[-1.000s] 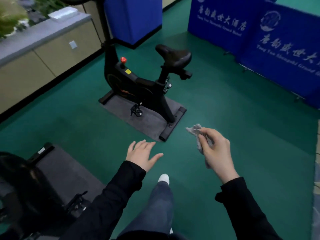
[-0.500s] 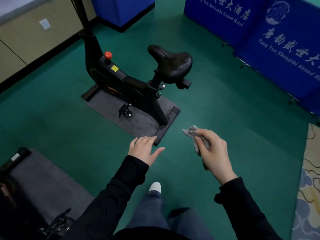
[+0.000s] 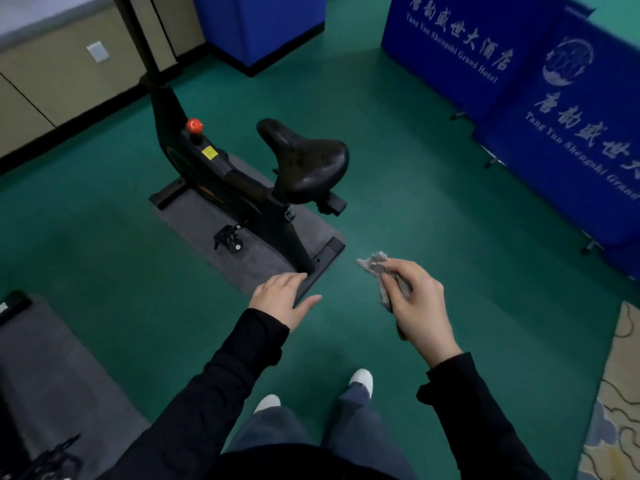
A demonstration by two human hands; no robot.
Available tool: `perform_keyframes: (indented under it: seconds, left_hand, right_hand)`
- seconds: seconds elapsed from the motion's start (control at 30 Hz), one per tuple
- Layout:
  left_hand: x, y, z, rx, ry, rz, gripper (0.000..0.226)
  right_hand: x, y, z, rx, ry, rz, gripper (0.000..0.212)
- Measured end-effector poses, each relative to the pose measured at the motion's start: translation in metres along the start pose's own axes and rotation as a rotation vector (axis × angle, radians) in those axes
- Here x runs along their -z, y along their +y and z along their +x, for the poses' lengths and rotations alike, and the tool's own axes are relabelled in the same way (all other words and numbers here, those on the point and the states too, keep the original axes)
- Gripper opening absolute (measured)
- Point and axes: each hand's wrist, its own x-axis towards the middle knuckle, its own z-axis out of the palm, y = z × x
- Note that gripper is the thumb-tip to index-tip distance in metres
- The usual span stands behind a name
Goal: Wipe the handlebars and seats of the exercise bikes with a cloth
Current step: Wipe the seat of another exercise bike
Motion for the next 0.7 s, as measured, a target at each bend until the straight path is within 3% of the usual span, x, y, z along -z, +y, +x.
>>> perform_keyframes:
  seconds: [0.3,0.7]
  left_hand:
    - [-0.008,0.088,0.054,0.073,0.061,-0.078,0.060]
    - [0.010,0.070,0.127,0.341,0.172,-0.207,0.060]
  right_hand:
    - [0.089,0.076,0.072,0.006,-0.033,0.012,0.012]
    - [0.069,0.087,0.197,0.079,-0.208,0.082,0.020]
